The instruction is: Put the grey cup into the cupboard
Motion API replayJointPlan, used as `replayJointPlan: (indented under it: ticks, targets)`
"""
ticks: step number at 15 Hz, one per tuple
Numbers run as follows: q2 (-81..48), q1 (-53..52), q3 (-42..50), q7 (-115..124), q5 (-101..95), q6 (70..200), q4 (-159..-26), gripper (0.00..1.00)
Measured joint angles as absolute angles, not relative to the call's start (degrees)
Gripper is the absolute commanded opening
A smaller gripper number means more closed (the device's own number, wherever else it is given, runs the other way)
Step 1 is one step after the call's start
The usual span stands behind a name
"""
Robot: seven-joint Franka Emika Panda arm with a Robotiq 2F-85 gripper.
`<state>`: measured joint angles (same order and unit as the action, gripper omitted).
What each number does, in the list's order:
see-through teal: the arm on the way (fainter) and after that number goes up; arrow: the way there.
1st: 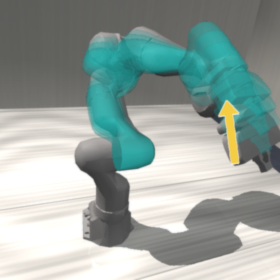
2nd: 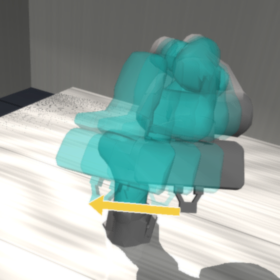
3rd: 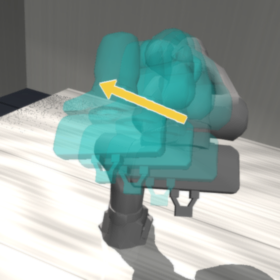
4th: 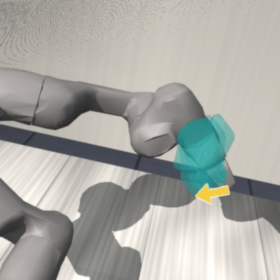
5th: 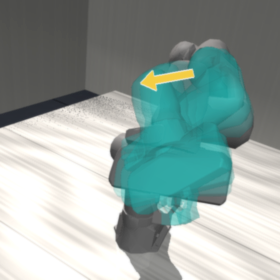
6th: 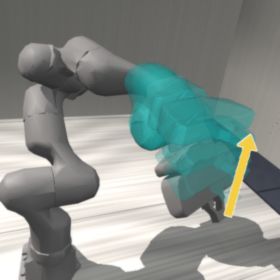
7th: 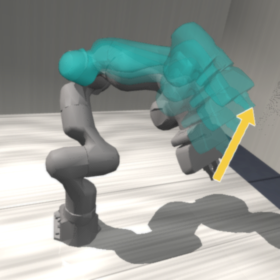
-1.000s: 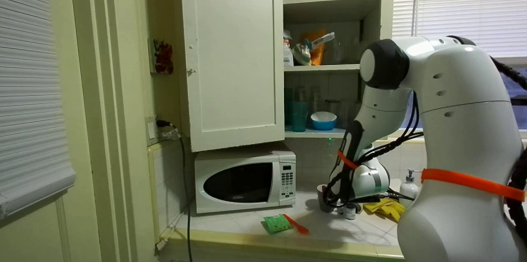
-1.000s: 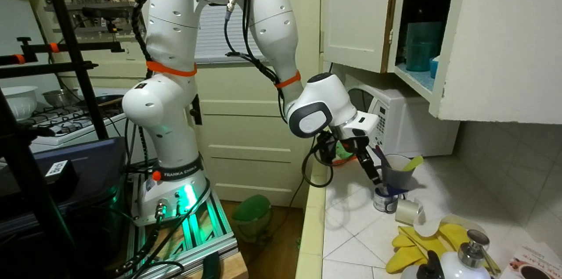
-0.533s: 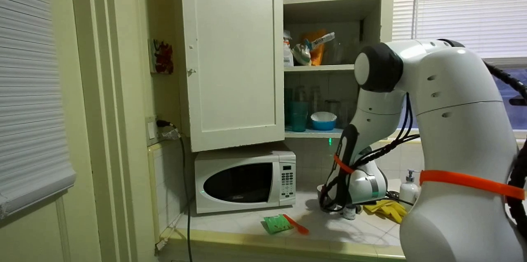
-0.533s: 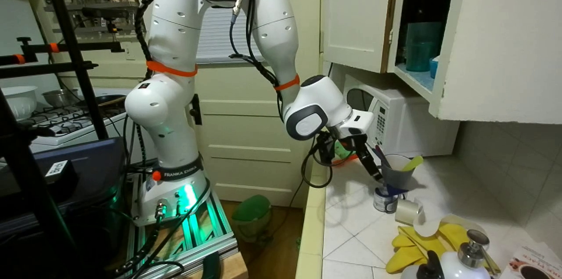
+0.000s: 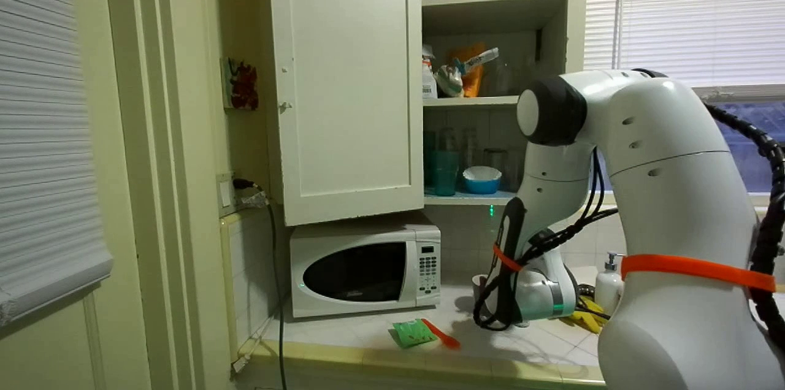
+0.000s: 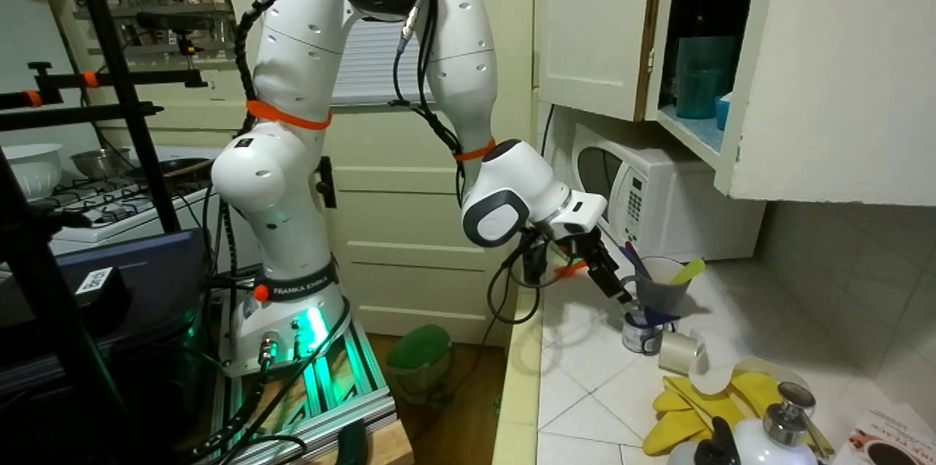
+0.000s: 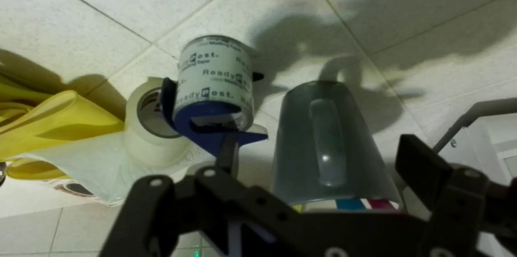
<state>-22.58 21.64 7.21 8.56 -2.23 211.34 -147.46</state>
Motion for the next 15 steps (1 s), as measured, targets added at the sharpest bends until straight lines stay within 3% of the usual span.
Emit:
replayJointPlan:
  ticks: [5,7,8,11,15]
  targets:
    - [-22.9,21.55,7.21,8.75,-2.12,211.78,-147.04,0.99]
    - [-23.03,21.5,7.22,8.59,-2.13,211.78,-146.84,0.84]
    - [-23.14,21.45,7.24,8.29,-2.14,211.78,-146.75,0.68]
    - [-23.66,21.26,7.4,7.14,-2.16,211.78,-146.31,0.42]
    - [-24.14,20.62,8.16,5.17,-2.16,211.78,-145.34,0.16]
